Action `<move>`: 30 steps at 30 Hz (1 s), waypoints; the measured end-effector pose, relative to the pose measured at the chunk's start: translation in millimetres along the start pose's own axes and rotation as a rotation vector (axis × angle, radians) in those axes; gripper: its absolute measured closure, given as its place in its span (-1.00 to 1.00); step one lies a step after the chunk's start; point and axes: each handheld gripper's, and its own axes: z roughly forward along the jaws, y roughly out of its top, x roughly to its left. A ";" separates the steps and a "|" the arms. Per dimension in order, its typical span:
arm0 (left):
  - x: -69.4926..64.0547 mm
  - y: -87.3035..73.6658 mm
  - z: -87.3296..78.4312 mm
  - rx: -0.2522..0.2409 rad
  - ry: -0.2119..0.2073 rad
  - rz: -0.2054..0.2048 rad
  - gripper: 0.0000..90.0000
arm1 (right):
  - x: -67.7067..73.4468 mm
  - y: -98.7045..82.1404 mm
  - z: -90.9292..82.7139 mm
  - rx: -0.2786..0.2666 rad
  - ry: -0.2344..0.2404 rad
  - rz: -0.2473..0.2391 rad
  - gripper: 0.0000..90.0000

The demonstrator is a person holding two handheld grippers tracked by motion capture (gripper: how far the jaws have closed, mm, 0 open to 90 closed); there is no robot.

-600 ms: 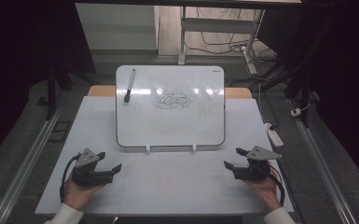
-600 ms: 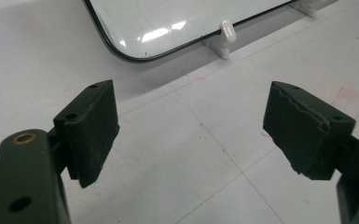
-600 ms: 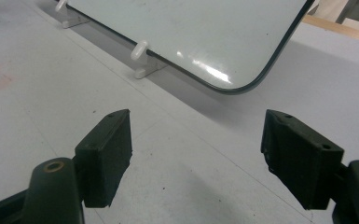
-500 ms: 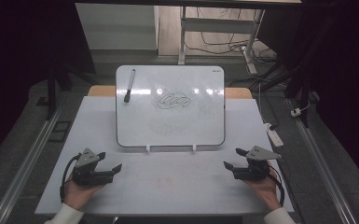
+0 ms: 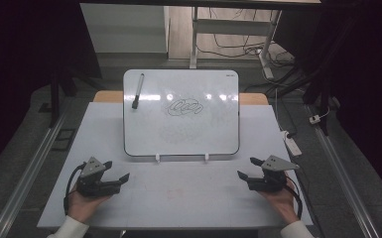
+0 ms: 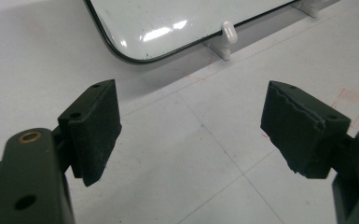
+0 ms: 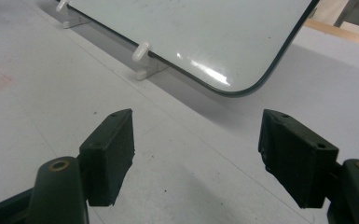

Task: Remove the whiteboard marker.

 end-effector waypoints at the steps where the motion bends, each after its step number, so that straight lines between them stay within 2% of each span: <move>1: 0.0 1.8 -0.6 -0.002 0.001 0.003 -0.54 | 0.3 0.4 0.3 0.001 0.000 -0.003 -0.42; 8: 0.8 18.7 -6.8 -0.023 0.016 0.005 -0.52 | 1.7 2.5 1.2 -0.003 0.001 -0.008 -0.40; 13: 1.5 40.7 -9.2 -0.026 0.020 0.018 -0.52 | 1.9 3.1 1.0 -0.006 0.002 -0.004 -0.40; 18: 1.2 74.5 -4.6 -0.038 0.013 0.044 -0.51 | 3.6 3.5 2.0 -0.001 0.000 -0.009 -0.39; 24: 9.9 121.2 3.6 -0.081 0.009 0.033 -0.48 | 2.9 3.5 1.9 -0.004 0.000 -0.003 -0.38; 30: 24.5 164.7 21.0 -0.099 0.058 0.029 -0.44 | 2.9 3.0 3.1 0.001 0.000 0.001 -0.38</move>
